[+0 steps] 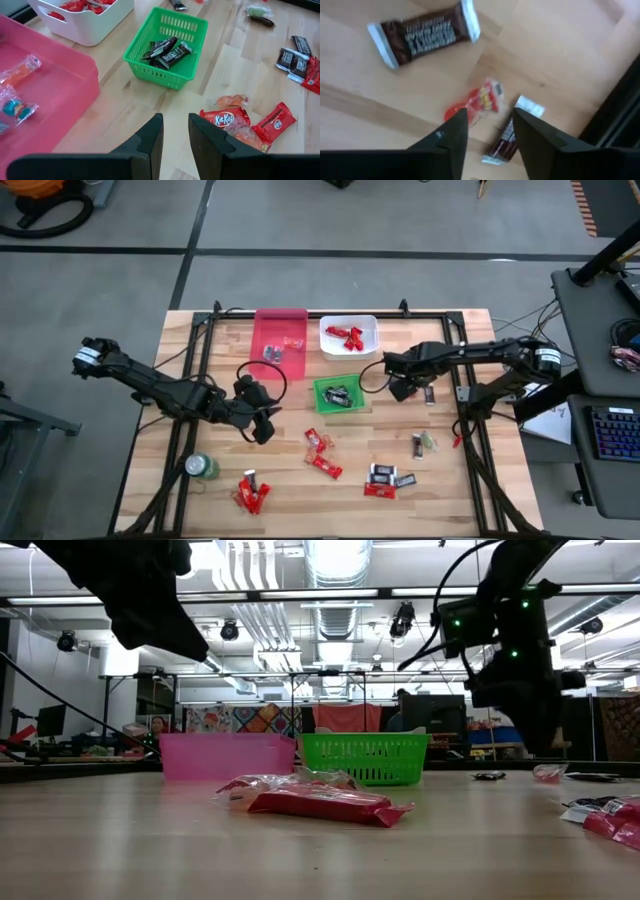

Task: Sort candy
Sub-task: Put the orange gummy candy into the red bin, then put the orange candy into the red bin

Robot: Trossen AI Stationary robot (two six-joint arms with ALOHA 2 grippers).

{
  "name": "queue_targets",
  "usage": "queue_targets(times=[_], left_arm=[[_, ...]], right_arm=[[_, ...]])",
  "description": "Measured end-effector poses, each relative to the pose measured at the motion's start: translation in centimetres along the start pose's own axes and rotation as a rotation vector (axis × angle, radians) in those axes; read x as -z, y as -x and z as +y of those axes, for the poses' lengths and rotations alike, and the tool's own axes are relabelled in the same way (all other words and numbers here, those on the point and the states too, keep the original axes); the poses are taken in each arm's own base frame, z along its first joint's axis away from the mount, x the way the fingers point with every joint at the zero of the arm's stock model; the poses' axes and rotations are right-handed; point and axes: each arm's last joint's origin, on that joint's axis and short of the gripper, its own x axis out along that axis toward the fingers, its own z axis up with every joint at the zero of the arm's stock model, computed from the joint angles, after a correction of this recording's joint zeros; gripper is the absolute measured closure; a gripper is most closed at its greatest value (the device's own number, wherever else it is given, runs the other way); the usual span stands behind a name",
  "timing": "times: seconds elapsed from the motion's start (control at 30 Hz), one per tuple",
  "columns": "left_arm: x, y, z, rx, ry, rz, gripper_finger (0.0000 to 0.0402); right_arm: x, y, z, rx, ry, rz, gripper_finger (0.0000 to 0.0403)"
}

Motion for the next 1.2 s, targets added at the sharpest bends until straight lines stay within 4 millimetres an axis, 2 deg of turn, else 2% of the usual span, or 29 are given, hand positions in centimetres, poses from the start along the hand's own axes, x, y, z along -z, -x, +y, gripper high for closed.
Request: queue_targets(times=[0.17, 0.43, 0.57, 0.77, 0.87, 1.03, 1.2], left_arm=[[0.1, 0.0, 0.1, -0.006, -0.012, 0.007, 0.0326], [0.0, 0.0, 0.2, -0.042, -0.047, -0.019, 0.0326], [0.0, 0.0, 0.2, -0.044, -0.052, -0.018, 0.0326], [0.2, -0.4, 0.0, -0.06, -0.064, -0.008, 0.0326], [0.4, -0.7, 0.0, -0.067, -0.074, 0.001, 0.0326], [0.6, -0.9, -0.1, -0.064, -0.079, 0.016, 0.0326], [0.6, -0.9, -0.1, -0.058, -0.077, 0.021, 0.0326]], right_arm=[[0.9, -1.4, 0.2, -0.031, -0.034, 0.034, 0.0227], [1.3, -3.1, 0.7, -0.121, -0.066, 0.001, 0.0239], [1.2, -3.1, 0.7, -0.125, -0.058, -0.009, 0.0279], [1.2, -3.1, 0.8, -0.127, -0.017, -0.017, 0.0376], [1.2, -3.1, 0.8, -0.13, 0.003, -0.021, 0.0388], [1.3, -2.2, 0.5, -0.137, 0.024, -0.031, 0.0394], [0.9, 0.5, 0.4, -0.208, 0.049, -0.108, 0.0394]])
